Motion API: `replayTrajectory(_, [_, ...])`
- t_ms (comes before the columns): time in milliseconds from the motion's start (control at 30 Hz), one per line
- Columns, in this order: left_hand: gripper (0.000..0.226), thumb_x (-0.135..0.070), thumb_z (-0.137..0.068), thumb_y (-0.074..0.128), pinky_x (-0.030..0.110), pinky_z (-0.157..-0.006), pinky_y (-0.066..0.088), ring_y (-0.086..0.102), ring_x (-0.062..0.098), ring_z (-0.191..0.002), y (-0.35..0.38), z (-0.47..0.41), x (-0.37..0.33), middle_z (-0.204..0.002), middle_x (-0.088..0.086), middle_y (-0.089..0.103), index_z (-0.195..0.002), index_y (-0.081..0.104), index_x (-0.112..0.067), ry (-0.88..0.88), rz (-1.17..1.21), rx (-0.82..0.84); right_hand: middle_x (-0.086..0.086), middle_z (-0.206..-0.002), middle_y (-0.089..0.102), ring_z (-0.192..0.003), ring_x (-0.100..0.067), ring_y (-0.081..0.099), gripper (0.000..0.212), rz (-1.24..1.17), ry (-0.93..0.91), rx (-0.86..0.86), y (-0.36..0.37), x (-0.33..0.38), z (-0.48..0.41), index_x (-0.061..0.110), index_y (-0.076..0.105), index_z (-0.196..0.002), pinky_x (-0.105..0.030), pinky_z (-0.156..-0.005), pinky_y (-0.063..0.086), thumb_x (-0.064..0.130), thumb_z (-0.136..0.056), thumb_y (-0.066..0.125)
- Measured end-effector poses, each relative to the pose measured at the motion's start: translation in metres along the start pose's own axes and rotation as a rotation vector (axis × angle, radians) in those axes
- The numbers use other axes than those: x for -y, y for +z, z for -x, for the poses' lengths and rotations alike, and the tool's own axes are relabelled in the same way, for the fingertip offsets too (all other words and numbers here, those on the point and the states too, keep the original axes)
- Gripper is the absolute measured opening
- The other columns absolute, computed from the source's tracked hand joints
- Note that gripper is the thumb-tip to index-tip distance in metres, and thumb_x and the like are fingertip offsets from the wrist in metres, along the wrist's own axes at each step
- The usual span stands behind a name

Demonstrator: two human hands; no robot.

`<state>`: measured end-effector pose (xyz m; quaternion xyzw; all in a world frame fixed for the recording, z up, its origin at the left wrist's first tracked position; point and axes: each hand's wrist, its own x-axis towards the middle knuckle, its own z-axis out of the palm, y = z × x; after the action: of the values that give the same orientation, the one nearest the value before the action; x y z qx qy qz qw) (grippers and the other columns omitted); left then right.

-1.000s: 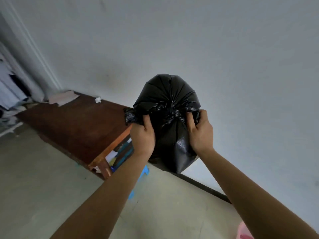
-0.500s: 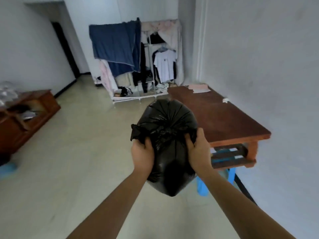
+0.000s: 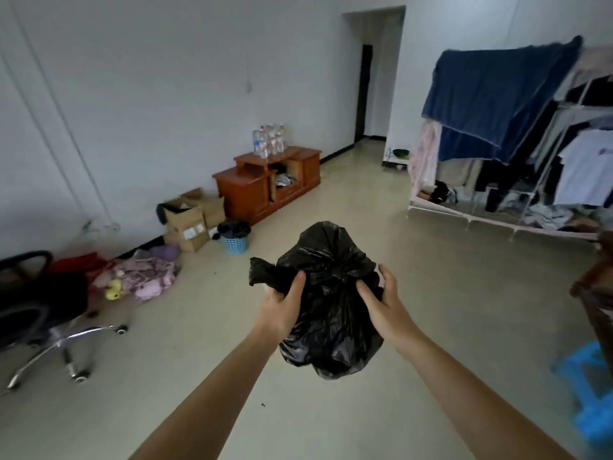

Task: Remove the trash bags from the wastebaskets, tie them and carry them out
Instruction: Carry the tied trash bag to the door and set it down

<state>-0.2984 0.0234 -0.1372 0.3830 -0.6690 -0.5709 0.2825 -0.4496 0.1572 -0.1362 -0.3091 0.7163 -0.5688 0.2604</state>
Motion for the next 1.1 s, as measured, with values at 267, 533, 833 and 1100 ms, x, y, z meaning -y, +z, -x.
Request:
replayTrajectory(267, [0.049,-0.059,-0.089,0.061,0.031,-0.102,0.042,0.054,0.012,-0.119,-0.053,-0.110,0.037,-0.131,-0.011,0.056,-0.132,0.048,-0.040,-0.073,0.073,-0.002,0.040,-0.118,0.044,-0.103,0.028,0.047,0.062,0.051,-0.156,0.177,0.078,-0.006,-0.126,0.039,0.024,-0.146,0.006,-0.081,0.032,0.025,-0.098,0.061])
replayTrajectory(533, [0.028,-0.035,-0.098,0.059,0.030,-0.097,0.045,0.060,0.008,-0.111,-0.020,-0.318,0.030,-0.119,-0.015,0.064,-0.124,0.051,-0.040,0.004,0.010,-0.007,0.027,-0.128,0.062,-0.123,0.007,0.055,0.055,0.066,-0.308,0.179,0.081,-0.035,-0.337,0.031,0.039,-0.150,-0.014,-0.101,0.042,0.020,-0.100,0.058])
replayTrajectory(833, [0.048,-0.056,-0.090,0.060,0.047,-0.108,0.045,0.060,0.017,-0.117,0.032,-0.581,-0.037,-0.125,-0.010,0.065,-0.133,0.055,-0.036,0.023,-0.040,0.011,0.018,-0.122,0.068,-0.118,-0.001,0.061,0.043,0.021,-0.345,0.132,0.044,0.013,-0.594,0.027,0.052,-0.141,-0.016,-0.096,0.048,0.014,-0.100,0.056])
replayTrajectory(1100, [0.024,-0.036,-0.097,0.061,0.039,-0.106,0.047,0.062,0.009,-0.113,0.072,-0.802,-0.056,-0.119,-0.013,0.067,-0.119,0.058,-0.043,0.115,0.080,0.051,0.005,-0.127,0.066,-0.123,-0.012,0.060,0.041,0.059,-0.385,0.154,0.039,0.011,-0.820,0.024,0.052,-0.140,-0.034,-0.105,0.047,0.006,-0.103,0.047])
